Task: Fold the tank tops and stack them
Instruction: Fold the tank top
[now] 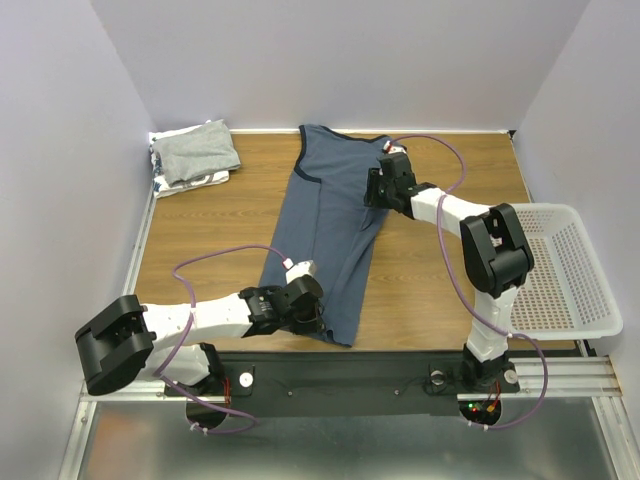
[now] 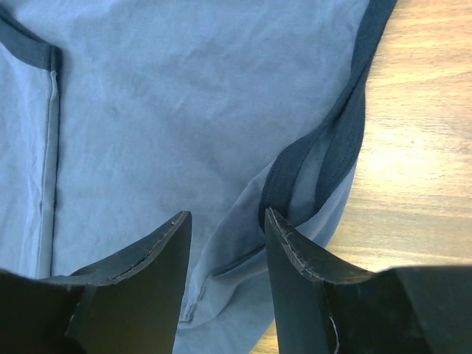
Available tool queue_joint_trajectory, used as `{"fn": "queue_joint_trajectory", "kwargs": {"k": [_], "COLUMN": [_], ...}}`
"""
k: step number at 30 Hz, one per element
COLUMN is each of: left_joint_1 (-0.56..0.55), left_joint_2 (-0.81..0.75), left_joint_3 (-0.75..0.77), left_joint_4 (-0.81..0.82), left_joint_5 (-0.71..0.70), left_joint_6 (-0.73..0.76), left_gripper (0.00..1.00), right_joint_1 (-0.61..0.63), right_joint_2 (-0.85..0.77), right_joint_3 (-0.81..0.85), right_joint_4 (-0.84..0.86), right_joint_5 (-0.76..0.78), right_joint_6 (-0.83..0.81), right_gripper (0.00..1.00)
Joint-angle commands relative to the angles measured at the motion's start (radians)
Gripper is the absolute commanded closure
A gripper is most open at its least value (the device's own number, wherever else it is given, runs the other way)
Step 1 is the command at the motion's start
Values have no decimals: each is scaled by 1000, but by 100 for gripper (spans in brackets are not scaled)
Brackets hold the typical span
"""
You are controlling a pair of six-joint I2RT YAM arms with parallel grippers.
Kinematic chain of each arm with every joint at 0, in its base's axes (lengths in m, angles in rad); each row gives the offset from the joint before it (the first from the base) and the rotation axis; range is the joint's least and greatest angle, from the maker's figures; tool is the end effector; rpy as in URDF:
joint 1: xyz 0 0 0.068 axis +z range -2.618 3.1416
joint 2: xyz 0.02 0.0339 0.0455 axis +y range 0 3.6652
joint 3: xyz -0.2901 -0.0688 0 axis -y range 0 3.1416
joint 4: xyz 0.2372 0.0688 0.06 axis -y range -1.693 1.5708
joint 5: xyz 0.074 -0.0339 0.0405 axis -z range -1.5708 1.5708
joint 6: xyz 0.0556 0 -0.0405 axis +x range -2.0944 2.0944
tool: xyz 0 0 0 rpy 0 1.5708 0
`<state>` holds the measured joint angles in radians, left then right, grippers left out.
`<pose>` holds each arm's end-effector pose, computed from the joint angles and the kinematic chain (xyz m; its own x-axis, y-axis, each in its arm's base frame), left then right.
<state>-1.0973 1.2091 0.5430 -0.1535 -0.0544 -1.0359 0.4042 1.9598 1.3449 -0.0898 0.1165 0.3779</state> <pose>0.1073 -0.2027 0.1908 -0.9199 -0.0886 -0.3821 0.1576 0.8085 -0.5669 0.4226 0.1737 0.2104 -0.6677 0.1130 -0.7358 -0.0676 0.9751 0.2111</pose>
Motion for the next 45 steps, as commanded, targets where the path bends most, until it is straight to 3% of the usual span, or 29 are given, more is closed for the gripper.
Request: {"fn": "queue_joint_trajectory", "kwargs": {"k": [1,35,37,41,45], "left_joint_1": [5,4,4,4,4], "left_joint_2": [-14,-8,-8,-13,-19], "left_joint_3": [18,12,11,8,5], "left_joint_4": [12,14,17,14,11], "left_joint_5": [-9,-1,-1,1,2], "left_joint_6": [11,13,13,11,10], "left_gripper": [100,100,100,100,100], "right_joint_1": [-2,50,51,53,53], "right_joint_2": [-41,-58,-49,-38,-36], "right_joint_3": [-10,-6,-3,7,36], "right_joint_4": [48,-53,-56,-57,-59], "right_joint_5": [-28,38,41,66,98], "right_joint_6": [-8,-146,-146,-136,-114], "right_gripper": [50,55,59,80,91]}}
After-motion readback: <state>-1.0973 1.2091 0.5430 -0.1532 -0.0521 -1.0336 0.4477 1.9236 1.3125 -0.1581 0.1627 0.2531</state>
